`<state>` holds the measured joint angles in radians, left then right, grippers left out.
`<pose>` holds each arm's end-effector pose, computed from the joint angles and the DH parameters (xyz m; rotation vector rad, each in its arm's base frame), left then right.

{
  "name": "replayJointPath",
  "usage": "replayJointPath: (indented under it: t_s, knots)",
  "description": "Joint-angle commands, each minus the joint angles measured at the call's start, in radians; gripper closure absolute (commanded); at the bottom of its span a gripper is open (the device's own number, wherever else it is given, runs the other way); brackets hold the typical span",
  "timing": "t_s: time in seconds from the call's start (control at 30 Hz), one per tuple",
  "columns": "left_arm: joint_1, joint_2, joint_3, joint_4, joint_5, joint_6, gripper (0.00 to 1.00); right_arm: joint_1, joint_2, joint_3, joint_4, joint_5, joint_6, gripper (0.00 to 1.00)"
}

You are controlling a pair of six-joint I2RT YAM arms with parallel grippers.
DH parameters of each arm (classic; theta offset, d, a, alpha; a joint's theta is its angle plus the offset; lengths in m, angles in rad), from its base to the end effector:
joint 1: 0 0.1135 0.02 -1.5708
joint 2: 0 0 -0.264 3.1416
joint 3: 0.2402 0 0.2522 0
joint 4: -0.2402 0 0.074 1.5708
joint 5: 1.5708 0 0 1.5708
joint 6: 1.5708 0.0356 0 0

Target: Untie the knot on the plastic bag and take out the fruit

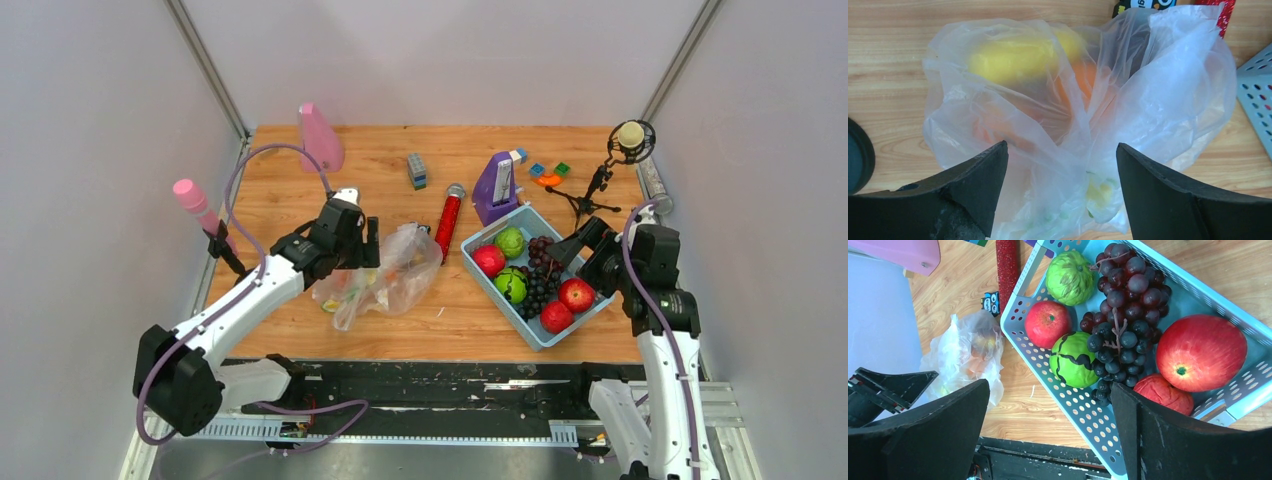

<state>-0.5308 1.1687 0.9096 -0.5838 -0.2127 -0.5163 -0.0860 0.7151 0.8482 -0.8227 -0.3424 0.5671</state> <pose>0.2118 -0.1156 0.2705 -0.0802 2.4005 -0.2352 0.1390 0.0000 0.3102 0.5566 2.2241 0.6404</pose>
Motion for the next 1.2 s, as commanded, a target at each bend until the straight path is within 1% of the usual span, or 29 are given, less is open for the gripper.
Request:
replayJointPath:
  t_s: [0.0,0.07,0.2,0.27,0.33,0.37,0.4,0.43,0.47,0.5,0.53,0.57,0.6,0.63,0.67,0.73,0.8,0.87,0.97,1.07,1.17]
  knots:
    - [-0.063,0.041,0.047,0.014,-0.129,-0.012,0.14,0.005,-0.018,0.002,0.001,0.007,0.004,0.06]
    - [-0.079,0.05,0.042,0.011,-0.159,-0.019,0.17,0.005,-0.017,0.006,0.002,0.008,0.003,0.06]
    - [-0.081,0.049,0.019,0.026,-0.19,-0.022,0.28,0.005,-0.021,0.008,-0.005,0.006,0.001,0.06]
    - [-0.081,0.042,0.016,0.025,-0.202,-0.022,0.36,0.005,-0.029,0.008,-0.006,0.01,-0.004,0.06]
    - [-0.082,0.026,0.014,0.023,-0.205,-0.022,0.49,0.005,-0.031,0.007,-0.007,0.016,-0.007,0.06]
    - [-0.082,0.019,0.01,0.023,-0.206,-0.021,0.52,0.005,-0.032,0.009,-0.006,0.016,-0.006,0.06]
    - [-0.083,0.004,0.007,0.027,-0.206,-0.019,0.58,0.005,-0.032,0.008,-0.003,0.013,-0.007,0.06]
    - [-0.082,-0.003,0.002,0.029,-0.206,-0.014,0.61,0.005,-0.031,0.007,0.0,0.007,-0.008,0.06]
    - [-0.083,-0.017,-0.003,0.033,-0.205,-0.011,0.67,0.005,-0.031,0.006,0.002,-0.005,-0.009,0.06]
    - [-0.082,-0.024,-0.004,0.035,-0.203,-0.006,0.7,0.005,-0.031,0.006,0.005,-0.012,-0.009,0.06]
    - [-0.082,-0.038,-0.01,0.045,-0.195,-0.003,0.77,0.005,-0.033,0.005,0.006,-0.023,-0.011,0.06]
    - [-0.081,-0.045,-0.014,0.054,-0.188,0.006,0.8,0.005,-0.036,0.004,0.01,-0.031,-0.013,0.07]
    - [-0.081,-0.058,-0.022,0.067,-0.168,0.009,0.85,0.005,-0.037,0.002,0.015,-0.038,-0.014,0.07]
    - [-0.081,-0.065,-0.025,0.071,-0.149,0.014,0.88,0.006,-0.037,0.002,0.023,-0.051,-0.017,0.07]
    - [-0.082,-0.077,-0.03,0.078,-0.139,0.02,0.93,0.007,-0.037,0.002,0.033,-0.066,-0.018,0.08]
    - [-0.081,-0.098,-0.039,0.091,-0.106,0.032,1.0,0.02,-0.03,0.005,0.056,-0.099,-0.009,0.09]
    - [-0.082,-0.124,-0.051,0.112,-0.068,0.045,1.0,0.059,-0.019,0.017,0.077,-0.107,0.012,0.1]
    - [-0.082,-0.151,-0.064,0.136,-0.03,0.058,1.0,0.158,-0.001,0.036,0.096,-0.062,0.042,0.1]
    - [-0.081,-0.199,-0.08,0.167,0.029,0.068,1.0,0.385,0.05,0.071,0.13,0.079,0.097,0.1]
    - [-0.082,-0.238,-0.113,0.195,0.072,0.076,1.0,0.575,0.149,0.1,0.191,0.184,0.154,0.09]
    - [-0.081,-0.269,-0.147,0.238,0.134,0.085,1.0,0.747,0.254,0.136,0.274,0.275,0.175,0.08]
